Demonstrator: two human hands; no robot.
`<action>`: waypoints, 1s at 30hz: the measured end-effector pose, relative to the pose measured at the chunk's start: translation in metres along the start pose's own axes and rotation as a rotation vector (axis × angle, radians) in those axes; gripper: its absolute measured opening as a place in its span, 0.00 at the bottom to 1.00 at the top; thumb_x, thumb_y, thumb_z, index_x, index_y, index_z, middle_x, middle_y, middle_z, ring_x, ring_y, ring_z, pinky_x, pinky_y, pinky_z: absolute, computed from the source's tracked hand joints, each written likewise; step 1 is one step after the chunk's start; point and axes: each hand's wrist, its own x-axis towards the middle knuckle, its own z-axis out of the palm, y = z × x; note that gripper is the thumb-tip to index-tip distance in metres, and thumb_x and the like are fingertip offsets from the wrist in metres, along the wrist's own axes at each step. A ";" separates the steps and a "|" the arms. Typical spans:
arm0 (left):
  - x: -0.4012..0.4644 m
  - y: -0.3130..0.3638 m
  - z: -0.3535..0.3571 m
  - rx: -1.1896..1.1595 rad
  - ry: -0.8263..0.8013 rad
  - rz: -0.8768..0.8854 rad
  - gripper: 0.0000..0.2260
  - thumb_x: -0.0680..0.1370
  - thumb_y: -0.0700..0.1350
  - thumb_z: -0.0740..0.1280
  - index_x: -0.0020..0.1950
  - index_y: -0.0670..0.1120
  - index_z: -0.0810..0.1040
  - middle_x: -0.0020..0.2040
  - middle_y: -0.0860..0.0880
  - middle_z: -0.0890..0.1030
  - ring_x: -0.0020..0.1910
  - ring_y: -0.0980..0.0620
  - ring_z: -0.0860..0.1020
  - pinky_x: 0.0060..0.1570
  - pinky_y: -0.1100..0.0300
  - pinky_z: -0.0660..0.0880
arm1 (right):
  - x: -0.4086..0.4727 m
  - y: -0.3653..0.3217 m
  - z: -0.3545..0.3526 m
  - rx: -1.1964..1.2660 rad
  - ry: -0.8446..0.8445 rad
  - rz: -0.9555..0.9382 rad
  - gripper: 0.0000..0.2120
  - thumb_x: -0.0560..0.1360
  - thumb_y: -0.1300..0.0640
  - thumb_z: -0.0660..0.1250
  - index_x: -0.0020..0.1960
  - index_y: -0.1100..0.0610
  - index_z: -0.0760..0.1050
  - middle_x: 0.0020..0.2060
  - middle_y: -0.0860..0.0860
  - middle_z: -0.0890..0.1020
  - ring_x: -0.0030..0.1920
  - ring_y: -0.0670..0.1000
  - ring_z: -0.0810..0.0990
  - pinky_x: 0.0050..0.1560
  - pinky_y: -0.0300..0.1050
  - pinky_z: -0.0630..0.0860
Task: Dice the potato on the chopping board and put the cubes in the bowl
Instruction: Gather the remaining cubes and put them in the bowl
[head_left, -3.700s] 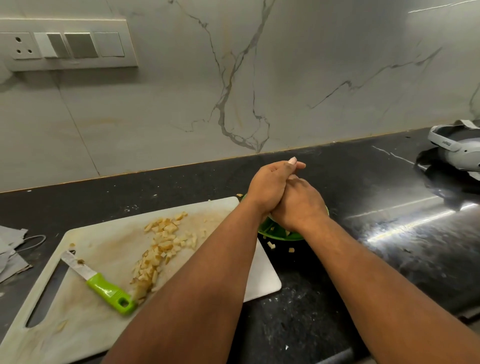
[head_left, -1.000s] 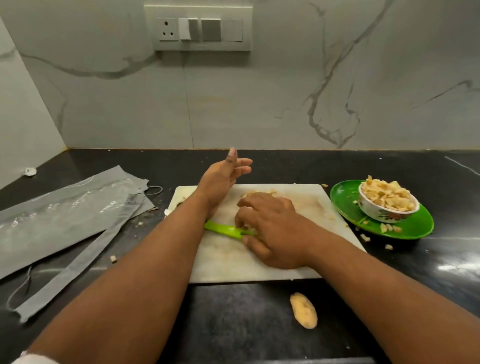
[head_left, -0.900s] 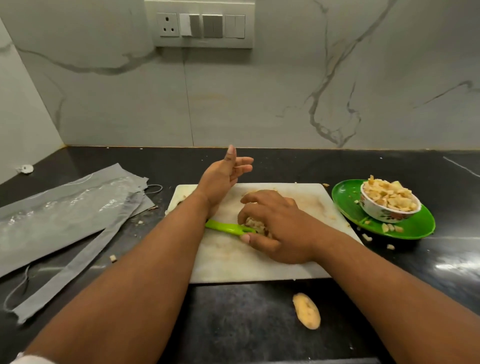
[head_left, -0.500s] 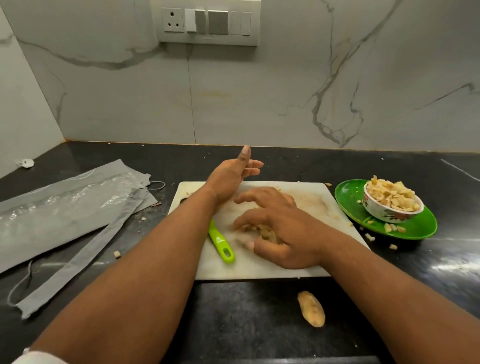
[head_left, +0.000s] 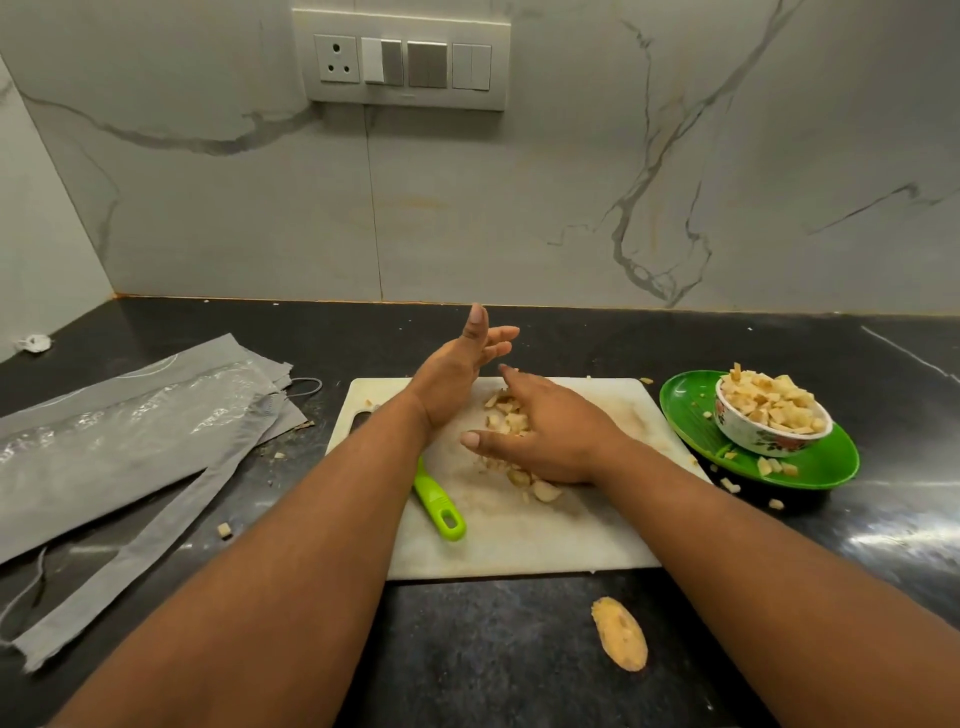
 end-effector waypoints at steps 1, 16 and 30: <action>0.000 -0.001 0.000 0.017 -0.007 -0.003 0.38 0.70 0.82 0.46 0.64 0.63 0.80 0.72 0.52 0.78 0.74 0.53 0.70 0.79 0.46 0.57 | 0.001 -0.003 0.002 0.002 0.004 -0.013 0.49 0.67 0.22 0.62 0.78 0.50 0.63 0.74 0.47 0.68 0.72 0.50 0.68 0.69 0.51 0.69; 0.001 0.002 0.010 0.129 -0.019 -0.002 0.39 0.74 0.77 0.45 0.65 0.56 0.83 0.65 0.50 0.82 0.70 0.53 0.75 0.76 0.45 0.64 | -0.003 -0.002 0.002 0.164 0.013 -0.270 0.11 0.70 0.51 0.72 0.52 0.48 0.83 0.49 0.41 0.82 0.49 0.43 0.79 0.53 0.50 0.78; -0.001 0.002 0.011 0.057 -0.017 0.022 0.40 0.79 0.73 0.42 0.65 0.50 0.83 0.62 0.48 0.84 0.68 0.52 0.77 0.72 0.52 0.66 | -0.032 0.004 -0.003 -0.009 -0.083 -0.230 0.50 0.63 0.23 0.69 0.78 0.39 0.56 0.73 0.41 0.64 0.71 0.45 0.65 0.71 0.49 0.67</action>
